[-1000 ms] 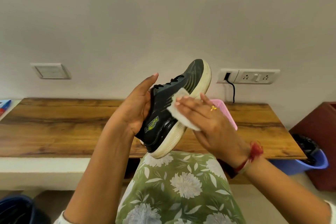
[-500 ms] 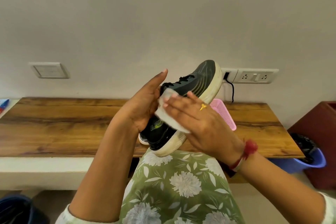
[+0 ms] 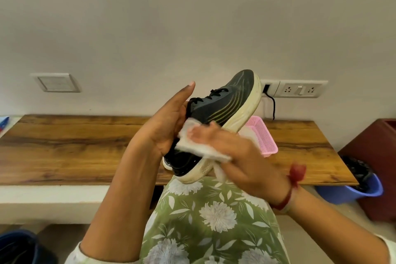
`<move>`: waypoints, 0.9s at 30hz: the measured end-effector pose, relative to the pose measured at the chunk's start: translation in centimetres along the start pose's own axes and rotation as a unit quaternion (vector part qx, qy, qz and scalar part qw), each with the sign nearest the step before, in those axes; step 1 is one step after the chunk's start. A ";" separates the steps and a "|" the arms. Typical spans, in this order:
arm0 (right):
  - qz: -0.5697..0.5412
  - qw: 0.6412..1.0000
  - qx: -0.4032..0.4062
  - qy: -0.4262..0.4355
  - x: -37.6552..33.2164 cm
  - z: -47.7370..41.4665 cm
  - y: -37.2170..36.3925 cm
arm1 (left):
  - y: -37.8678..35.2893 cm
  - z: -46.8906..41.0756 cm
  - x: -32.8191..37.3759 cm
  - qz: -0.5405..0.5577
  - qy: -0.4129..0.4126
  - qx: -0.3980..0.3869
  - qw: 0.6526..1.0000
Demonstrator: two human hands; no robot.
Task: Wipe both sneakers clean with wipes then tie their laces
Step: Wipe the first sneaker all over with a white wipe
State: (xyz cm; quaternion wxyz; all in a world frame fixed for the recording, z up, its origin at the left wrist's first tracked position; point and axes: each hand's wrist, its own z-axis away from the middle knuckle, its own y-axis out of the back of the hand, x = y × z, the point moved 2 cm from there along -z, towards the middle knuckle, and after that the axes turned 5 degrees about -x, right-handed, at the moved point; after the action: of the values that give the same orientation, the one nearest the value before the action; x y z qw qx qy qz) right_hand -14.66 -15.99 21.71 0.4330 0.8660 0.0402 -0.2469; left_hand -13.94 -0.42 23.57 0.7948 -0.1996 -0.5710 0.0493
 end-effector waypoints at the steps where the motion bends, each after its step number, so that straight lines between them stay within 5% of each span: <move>1: -0.114 0.988 0.091 -0.055 0.0 -0.1 1.3 | 0.2 -0.1 0.0 -0.013 -0.006 0.012 1.000; 3: -0.200 0.938 0.257 -0.122 1.0 0.2 3.4 | 0.5 -0.1 0.1 -0.033 -0.020 0.034 0.999; 4: -0.177 0.937 0.272 -0.133 1.3 0.3 4.0 | 0.6 -0.1 0.2 -0.034 -0.022 0.040 0.998; 7: 0.039 0.984 0.136 -0.108 1.4 1.0 1.9 | 0.5 -0.3 0.2 -0.034 -0.021 0.051 0.998; 12: 0.258 0.965 -0.018 0.036 1.5 2.4 -1.0 | 0.4 -0.2 0.5 -0.015 -0.025 0.059 0.998; 16: 0.261 0.964 0.037 -0.015 2.6 2.2 0.3 | 0.6 0.0 0.7 -0.007 -0.034 0.077 0.996; 20: 0.286 0.956 -0.005 0.065 1.9 2.7 -1.2 | 0.6 0.2 0.6 -0.011 -0.029 0.073 0.997; 24: 0.253 0.966 0.057 -0.018 2.6 2.7 -0.4 | 0.5 0.3 0.6 0.004 -0.039 0.077 0.996; 27: 0.270 0.961 -0.006 0.058 1.7 3.2 -2.1 | 0.7 0.4 0.6 -0.009 -0.038 0.079 0.996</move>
State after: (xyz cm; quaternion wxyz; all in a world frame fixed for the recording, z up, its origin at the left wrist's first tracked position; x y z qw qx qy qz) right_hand -15.00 -17.45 17.78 0.4857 0.8549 -0.1682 -0.0699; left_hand -14.04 0.50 24.00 0.7863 -0.1290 -0.5968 0.0942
